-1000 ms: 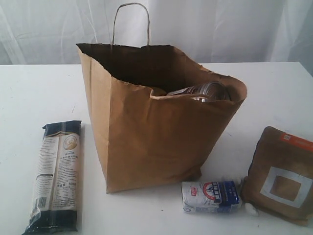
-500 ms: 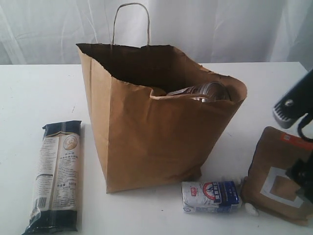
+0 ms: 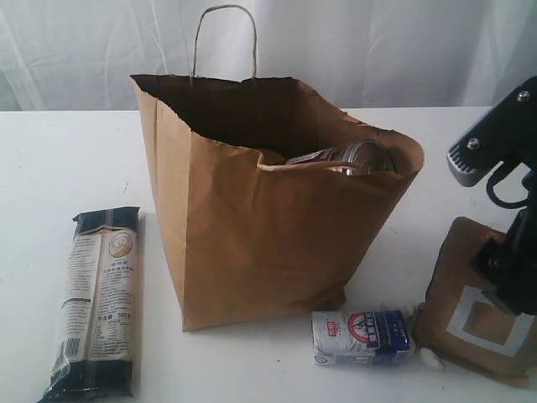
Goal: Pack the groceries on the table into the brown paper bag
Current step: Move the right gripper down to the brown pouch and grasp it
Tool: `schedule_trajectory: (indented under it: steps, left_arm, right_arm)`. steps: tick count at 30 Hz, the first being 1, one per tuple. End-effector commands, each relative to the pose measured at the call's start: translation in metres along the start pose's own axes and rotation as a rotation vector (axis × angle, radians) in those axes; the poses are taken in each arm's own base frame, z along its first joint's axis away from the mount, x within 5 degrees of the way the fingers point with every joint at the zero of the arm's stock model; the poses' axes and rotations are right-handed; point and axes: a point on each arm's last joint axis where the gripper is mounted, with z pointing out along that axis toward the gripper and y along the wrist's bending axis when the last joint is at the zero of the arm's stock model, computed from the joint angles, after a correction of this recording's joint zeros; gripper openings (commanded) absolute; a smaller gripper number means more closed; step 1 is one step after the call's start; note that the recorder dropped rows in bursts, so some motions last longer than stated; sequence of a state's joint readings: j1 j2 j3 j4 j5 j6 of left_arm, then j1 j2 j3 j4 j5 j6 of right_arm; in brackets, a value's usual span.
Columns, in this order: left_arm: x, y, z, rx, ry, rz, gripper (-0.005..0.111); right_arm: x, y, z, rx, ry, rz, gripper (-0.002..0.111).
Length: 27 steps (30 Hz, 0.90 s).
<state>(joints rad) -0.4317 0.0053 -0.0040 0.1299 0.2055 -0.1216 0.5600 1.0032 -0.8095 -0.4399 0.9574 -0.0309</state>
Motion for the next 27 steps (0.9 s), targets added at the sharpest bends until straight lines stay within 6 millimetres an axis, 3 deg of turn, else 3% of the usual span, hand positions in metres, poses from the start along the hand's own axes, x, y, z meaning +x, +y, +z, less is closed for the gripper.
schedule_trajectory:
  steps: [1,12,16,19,22,27]
  left_arm:
    - [0.001,0.0,0.0,-0.003,-0.003,-0.008,0.0]
    - [0.001,0.0,0.0,-0.003,-0.003,-0.008,0.0]
    - [0.001,0.0,0.0,-0.003,-0.003,-0.008,0.0]
    - [0.001,0.0,0.0,-0.003,-0.003,-0.008,0.0]
    - [0.001,0.0,0.0,-0.003,-0.003,-0.008,0.0]
    - [0.001,0.0,0.0,-0.003,-0.003,-0.008,0.0]
  right_arm:
    - [-0.002,-0.002,-0.007,-0.02,-0.032,0.046,0.089]
    - [0.004,-0.011,-0.037,0.0,-0.094,0.103,0.089]
    - [-0.001,-0.025,-0.055,-0.018,-0.059,0.183,0.089]
    - [-0.005,-0.032,-0.066,-0.115,-0.029,0.193,0.089]
    - [-0.011,-0.03,-0.063,-0.245,-0.036,0.188,0.089]
    - [-0.01,-0.044,-0.039,-0.218,0.056,0.235,0.089]
